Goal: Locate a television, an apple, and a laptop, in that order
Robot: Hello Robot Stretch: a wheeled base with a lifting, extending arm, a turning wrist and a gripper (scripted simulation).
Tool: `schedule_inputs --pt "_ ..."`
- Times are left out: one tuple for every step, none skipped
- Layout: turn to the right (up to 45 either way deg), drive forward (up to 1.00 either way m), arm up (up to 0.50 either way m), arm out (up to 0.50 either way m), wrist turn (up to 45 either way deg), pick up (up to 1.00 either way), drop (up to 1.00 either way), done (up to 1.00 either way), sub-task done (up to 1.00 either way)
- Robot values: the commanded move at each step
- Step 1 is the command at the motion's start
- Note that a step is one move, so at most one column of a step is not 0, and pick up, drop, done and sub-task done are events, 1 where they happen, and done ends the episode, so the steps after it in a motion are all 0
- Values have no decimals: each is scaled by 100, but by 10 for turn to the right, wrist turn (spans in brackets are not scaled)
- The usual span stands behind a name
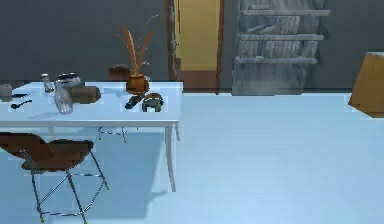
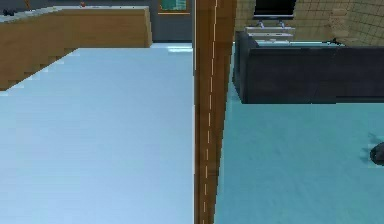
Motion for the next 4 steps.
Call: schedule_inputs --pt "0 10 0 0 0 0 0 0 0" --pt "390 0 0 0 0 0 0 0 0" --pt "0 40 0 0 0 0 0 0 0" --pt "300 0 0 0 0 0 0 0 0"
